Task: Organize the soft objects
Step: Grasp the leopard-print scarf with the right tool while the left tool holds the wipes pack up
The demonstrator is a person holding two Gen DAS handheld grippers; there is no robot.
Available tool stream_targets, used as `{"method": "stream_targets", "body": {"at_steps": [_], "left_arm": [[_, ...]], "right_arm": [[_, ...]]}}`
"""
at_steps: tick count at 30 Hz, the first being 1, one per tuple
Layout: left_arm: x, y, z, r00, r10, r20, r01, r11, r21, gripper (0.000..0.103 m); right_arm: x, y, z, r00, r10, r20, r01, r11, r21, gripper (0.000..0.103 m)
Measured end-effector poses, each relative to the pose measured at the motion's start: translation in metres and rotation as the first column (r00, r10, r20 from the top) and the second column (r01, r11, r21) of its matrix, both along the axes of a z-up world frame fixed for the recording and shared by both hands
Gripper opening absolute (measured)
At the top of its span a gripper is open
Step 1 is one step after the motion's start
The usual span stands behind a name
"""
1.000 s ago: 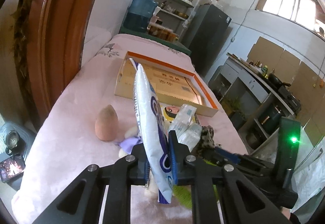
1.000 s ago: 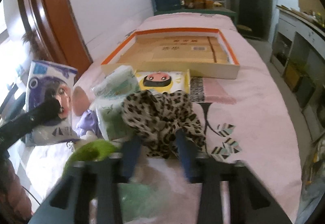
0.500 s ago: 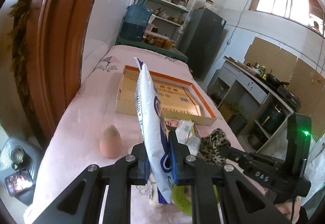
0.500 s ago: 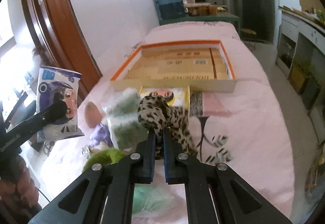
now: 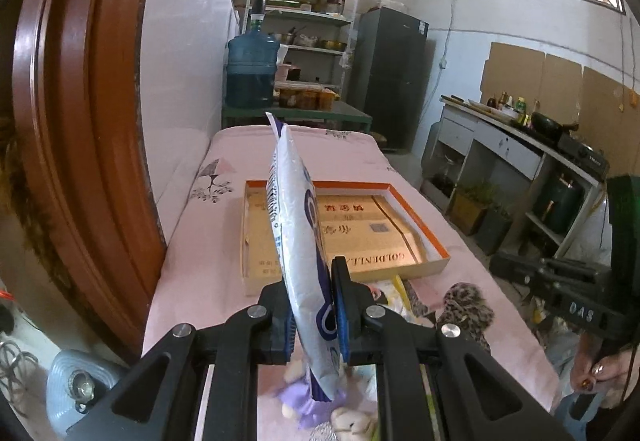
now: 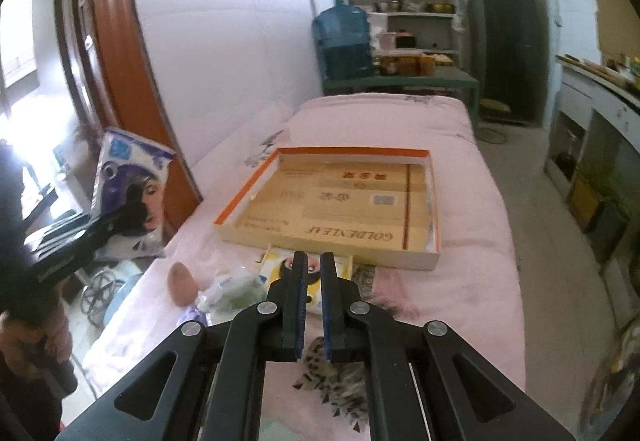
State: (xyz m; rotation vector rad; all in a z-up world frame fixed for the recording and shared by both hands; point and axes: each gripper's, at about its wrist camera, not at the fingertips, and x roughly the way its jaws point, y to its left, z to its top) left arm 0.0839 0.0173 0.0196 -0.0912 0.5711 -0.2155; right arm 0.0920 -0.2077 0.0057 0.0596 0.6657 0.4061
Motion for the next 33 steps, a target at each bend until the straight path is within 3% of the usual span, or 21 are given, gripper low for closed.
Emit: {"method": "stream_targets", "body": {"at_steps": [5, 8, 10, 11, 12, 16, 22, 23, 25, 26, 27, 33], "left_arm": [[0.003, 0.001, 0.001, 1.000, 0.005, 0.008, -0.005, 1.000, -0.019, 0.016], [0.003, -0.001, -0.002, 1.000, -0.005, -0.001, 0.005, 1.000, -0.020, 0.016], [0.004, -0.003, -0.005, 1.000, -0.012, -0.008, 0.012, 1.000, -0.018, 0.016], [0.005, -0.004, -0.006, 1.000, -0.019, -0.012, 0.018, 1.000, -0.021, 0.016], [0.005, -0.006, -0.006, 1.000, -0.024, -0.014, 0.024, 0.999, -0.024, 0.016], [0.005, -0.013, -0.009, 0.999, -0.048, -0.020, 0.048, 0.999, -0.026, 0.016], [0.004, -0.015, -0.012, 0.998, -0.058, -0.031, 0.057, 0.998, -0.021, 0.016], [0.005, -0.015, -0.013, 0.998, -0.055, -0.036, 0.054, 0.998, -0.021, 0.016], [0.006, -0.014, -0.015, 0.998, -0.053, -0.043, 0.052, 0.998, -0.025, 0.016], [0.006, -0.015, -0.016, 0.998, -0.053, -0.044, 0.052, 0.998, -0.025, 0.016], [0.006, -0.015, -0.017, 0.998, -0.053, -0.046, 0.052, 0.998, -0.024, 0.016], [0.009, -0.017, -0.016, 0.997, -0.054, -0.049, 0.053, 0.999, -0.010, 0.016]], "right_arm": [[0.007, -0.014, -0.015, 0.999, 0.001, -0.038, -0.001, 1.000, 0.001, 0.006], [0.009, -0.028, -0.032, 0.997, -0.030, -0.070, 0.032, 0.999, 0.022, 0.011], [0.010, -0.038, -0.045, 0.993, -0.045, -0.110, 0.051, 0.997, 0.049, 0.049], [0.012, -0.040, -0.053, 0.989, -0.047, -0.139, 0.055, 0.997, 0.053, 0.084], [0.013, -0.042, -0.062, 0.985, -0.045, -0.168, 0.055, 0.997, 0.053, 0.089], [0.020, -0.047, -0.093, 0.959, -0.103, -0.265, 0.114, 0.993, 0.028, 0.089], [0.030, -0.048, -0.119, 0.938, -0.131, -0.320, 0.146, 0.989, 0.022, 0.088], [0.030, -0.044, -0.121, 0.940, -0.126, -0.317, 0.135, 0.991, 0.007, 0.083], [0.028, -0.038, -0.121, 0.945, -0.119, -0.305, 0.119, 0.993, -0.022, 0.052], [0.028, -0.035, -0.120, 0.946, -0.115, -0.304, 0.111, 0.993, -0.031, 0.028], [0.027, -0.035, -0.120, 0.946, -0.114, -0.302, 0.110, 0.993, -0.032, 0.017], [0.018, -0.029, -0.097, 0.969, -0.083, -0.234, 0.074, 0.996, -0.046, 0.011]]}}
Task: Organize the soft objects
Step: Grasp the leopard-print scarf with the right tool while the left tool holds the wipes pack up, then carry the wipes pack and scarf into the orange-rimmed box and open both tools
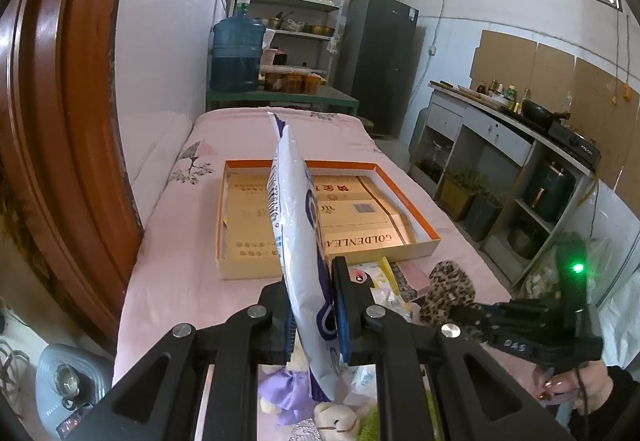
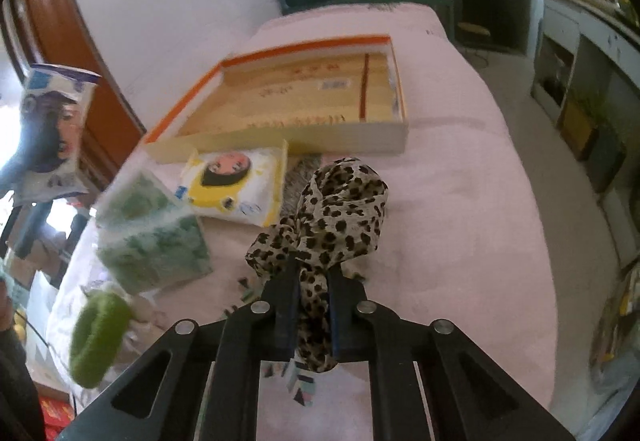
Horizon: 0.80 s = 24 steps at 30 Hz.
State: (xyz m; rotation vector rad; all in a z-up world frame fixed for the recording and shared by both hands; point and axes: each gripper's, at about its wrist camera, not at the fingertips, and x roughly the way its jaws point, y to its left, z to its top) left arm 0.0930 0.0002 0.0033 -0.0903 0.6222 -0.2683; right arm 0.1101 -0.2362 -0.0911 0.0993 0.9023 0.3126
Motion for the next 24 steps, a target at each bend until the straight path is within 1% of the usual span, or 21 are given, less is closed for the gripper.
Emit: {"method": "stream_targets", "body": {"at_steps": [5, 11, 15, 17, 21, 24], "left_arm": [[0.005, 0.001, 0.003, 1.000, 0.002, -0.001, -0.002, 1.000, -0.001, 0.016], [0.021, 0.001, 0.005, 1.000, 0.004, -0.006, -0.004, 1.000, 0.002, 0.016], [0.040, 0.000, 0.006, 1.000, -0.015, -0.018, 0.014, 1.000, -0.007, 0.016], [0.051, -0.001, 0.007, 0.999, -0.025, -0.024, 0.024, 1.000, -0.013, 0.016], [0.077, -0.002, 0.007, 0.998, -0.046, -0.033, 0.045, 0.999, -0.030, 0.016], [0.098, -0.004, 0.005, 0.998, -0.042, -0.045, 0.040, 0.999, -0.036, 0.016]], "right_arm": [[0.001, 0.002, 0.035, 0.996, 0.022, 0.082, -0.021, 1.000, -0.012, 0.011], [0.017, 0.004, 0.075, 0.986, 0.051, 0.160, -0.051, 0.999, -0.004, 0.011], [0.035, 0.008, 0.088, 0.980, 0.064, 0.190, -0.069, 0.997, 0.018, 0.011], [0.051, 0.010, 0.093, 0.978, 0.070, 0.195, -0.079, 0.996, 0.038, 0.011], [0.077, 0.015, 0.098, 0.978, 0.077, 0.196, -0.092, 0.993, 0.068, 0.011], [0.100, 0.019, 0.097, 0.980, 0.085, 0.179, -0.102, 0.990, 0.092, 0.011]]}}
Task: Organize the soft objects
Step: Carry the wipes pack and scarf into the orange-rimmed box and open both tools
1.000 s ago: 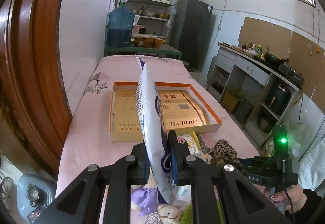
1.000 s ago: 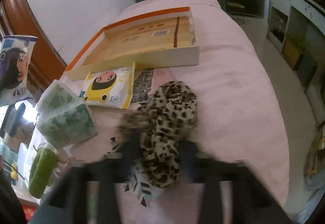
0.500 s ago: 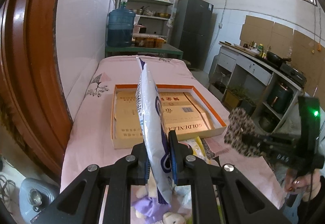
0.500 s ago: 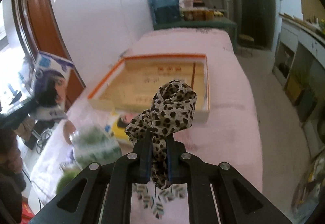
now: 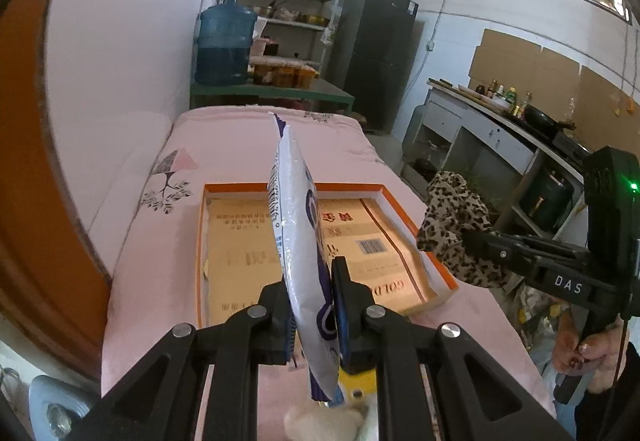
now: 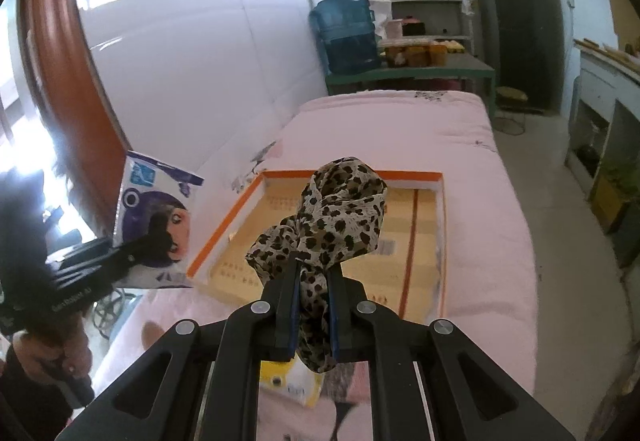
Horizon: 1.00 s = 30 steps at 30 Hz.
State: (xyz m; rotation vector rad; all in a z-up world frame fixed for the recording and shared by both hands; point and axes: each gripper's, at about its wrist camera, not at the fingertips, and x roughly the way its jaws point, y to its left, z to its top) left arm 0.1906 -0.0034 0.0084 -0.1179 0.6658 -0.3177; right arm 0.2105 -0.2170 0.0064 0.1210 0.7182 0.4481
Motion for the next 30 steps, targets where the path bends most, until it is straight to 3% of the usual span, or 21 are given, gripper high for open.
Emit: {"method": "stream_targets", "body": {"at_steps": [14, 30], "left_arm": [[0.095, -0.001, -0.044, 0.985, 0.020, -0.171, -0.030, 0.998, -0.055, 0.016], [0.132, 0.003, -0.086, 0.959, -0.005, -0.282, -0.043, 0.986, -0.162, 0.016]], "right_arm": [[0.083, 0.022, -0.062, 0.982, 0.001, -0.187, 0.003, 1.000, 0.021, 0.011], [0.110, 0.025, -0.092, 0.968, -0.020, -0.251, 0.026, 0.999, 0.020, 0.012]]}}
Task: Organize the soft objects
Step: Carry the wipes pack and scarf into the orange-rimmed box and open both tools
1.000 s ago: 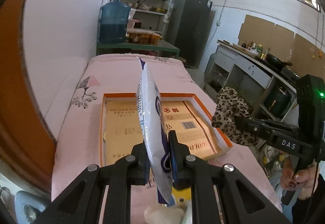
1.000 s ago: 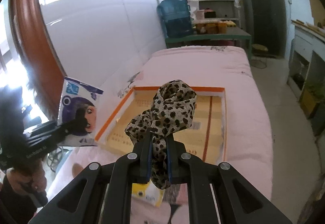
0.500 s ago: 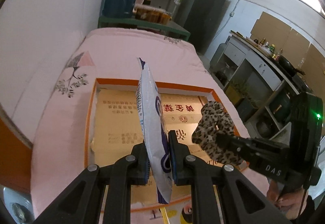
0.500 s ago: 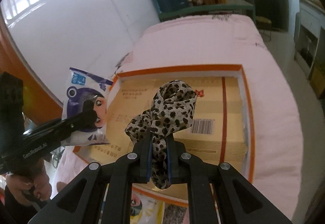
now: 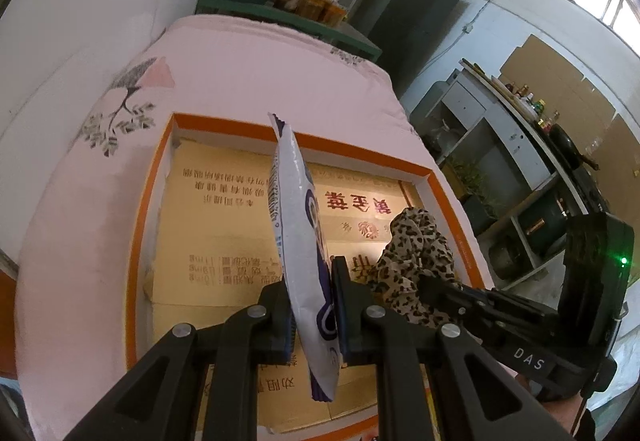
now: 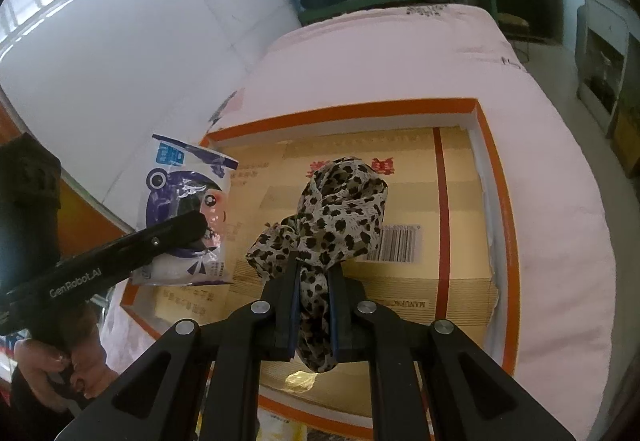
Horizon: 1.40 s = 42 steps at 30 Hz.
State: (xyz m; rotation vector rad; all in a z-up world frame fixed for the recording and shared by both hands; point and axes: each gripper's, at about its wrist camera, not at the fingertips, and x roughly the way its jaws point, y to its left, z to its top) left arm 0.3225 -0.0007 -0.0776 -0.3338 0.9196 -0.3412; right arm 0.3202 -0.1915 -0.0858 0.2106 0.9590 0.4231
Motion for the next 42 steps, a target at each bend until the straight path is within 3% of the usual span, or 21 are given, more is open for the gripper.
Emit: {"method": "stream_targets", "body": {"at_steps": [6, 8, 10, 12, 13, 22, 29, 33, 42], "left_arm": [[0.004, 0.002, -0.005, 1.000, 0.006, -0.011, -0.006, 1.000, -0.006, 0.017], [0.005, 0.000, -0.005, 1.000, -0.001, -0.009, 0.001, 1.000, 0.015, 0.025], [0.005, -0.003, -0.005, 1.000, -0.006, -0.020, 0.007, 0.999, 0.041, 0.048], [0.005, -0.004, -0.006, 1.000, -0.016, -0.026, 0.017, 0.999, 0.048, 0.065], [0.004, -0.003, -0.006, 1.000, -0.015, -0.021, 0.016, 0.999, 0.049, 0.068], [-0.014, -0.004, 0.011, 0.998, -0.016, 0.053, 0.012, 0.997, 0.077, 0.068], [-0.022, -0.003, 0.026, 0.996, 0.027, 0.083, -0.043, 0.979, 0.198, 0.068], [-0.030, 0.000, 0.039, 0.995, 0.009, 0.104, -0.025, 0.988, 0.151, 0.068], [-0.045, 0.007, 0.056, 0.990, 0.024, 0.138, -0.052, 0.978, 0.200, 0.068]], "right_arm": [[0.002, 0.002, -0.007, 1.000, 0.008, -0.014, -0.008, 1.000, 0.012, 0.019], [0.002, 0.002, -0.008, 1.000, 0.016, -0.016, -0.015, 1.000, 0.027, 0.027], [0.001, 0.003, -0.008, 1.000, 0.011, -0.005, -0.011, 1.000, 0.014, 0.037], [-0.001, 0.003, -0.007, 1.000, 0.001, 0.006, -0.001, 1.000, -0.012, 0.053], [-0.002, 0.004, -0.007, 1.000, -0.004, 0.012, 0.005, 1.000, -0.024, 0.054], [-0.017, 0.002, 0.001, 0.998, -0.023, 0.064, 0.028, 0.996, -0.079, 0.057], [-0.030, 0.000, 0.007, 0.996, -0.018, 0.082, 0.025, 0.996, -0.090, 0.057], [-0.038, 0.000, 0.012, 0.996, -0.014, 0.090, 0.021, 0.996, -0.086, 0.057], [-0.058, 0.002, 0.027, 0.994, -0.001, 0.113, 0.010, 0.997, -0.079, 0.057]]}}
